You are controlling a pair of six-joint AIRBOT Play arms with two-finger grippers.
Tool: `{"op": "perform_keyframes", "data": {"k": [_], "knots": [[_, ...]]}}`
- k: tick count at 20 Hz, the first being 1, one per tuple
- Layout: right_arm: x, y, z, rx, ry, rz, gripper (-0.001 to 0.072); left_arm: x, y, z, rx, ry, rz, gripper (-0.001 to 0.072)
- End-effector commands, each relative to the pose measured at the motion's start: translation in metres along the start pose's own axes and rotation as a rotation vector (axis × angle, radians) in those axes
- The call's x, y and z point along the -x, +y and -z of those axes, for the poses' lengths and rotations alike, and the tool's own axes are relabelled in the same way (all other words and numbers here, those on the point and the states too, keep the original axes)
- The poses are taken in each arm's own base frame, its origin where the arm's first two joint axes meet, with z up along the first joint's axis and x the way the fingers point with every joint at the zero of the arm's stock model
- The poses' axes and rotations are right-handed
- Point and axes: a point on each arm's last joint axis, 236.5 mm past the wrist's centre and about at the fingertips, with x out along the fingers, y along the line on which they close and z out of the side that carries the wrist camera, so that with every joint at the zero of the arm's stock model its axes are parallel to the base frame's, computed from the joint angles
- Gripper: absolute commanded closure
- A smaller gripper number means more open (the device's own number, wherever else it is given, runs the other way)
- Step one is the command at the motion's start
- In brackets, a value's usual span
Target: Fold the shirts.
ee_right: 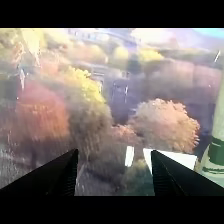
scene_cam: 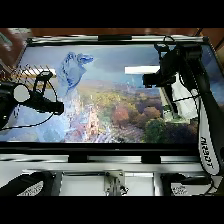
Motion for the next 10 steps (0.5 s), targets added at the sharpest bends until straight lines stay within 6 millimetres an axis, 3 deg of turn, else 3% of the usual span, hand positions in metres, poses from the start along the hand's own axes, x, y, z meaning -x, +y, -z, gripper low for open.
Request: {"op": "perform_keyframes", "data": {"k": [1, 3, 7, 9, 10], "knots": [[0.0, 0.002, -0.016, 0.0, -0.066, -0.006, 0.0164, 0.001, -0.002, -0.016, 0.004, -0.069, 0.01, 0.0158], [0.001, 0.003, -0.018, -0.002, -0.074, -0.012, 0.0164, 0.0, -0.002, -0.017, 0.005, -0.071, 0.011, 0.0161], [0.001, 0.014, -0.028, -0.02, -0.115, -0.059, 0.0164, -0.017, 0.006, -0.068, 0.014, -0.225, -0.002, 0.0164], [0.002, 0.018, -0.031, -0.024, -0.131, -0.075, 0.0164, -0.042, 0.028, -0.091, 0.021, -0.207, -0.033, -0.0007], [0.002, 0.018, -0.032, -0.024, -0.132, -0.075, 0.0164, -0.057, 0.042, -0.102, 0.033, -0.184, -0.05, -0.0013]]}}
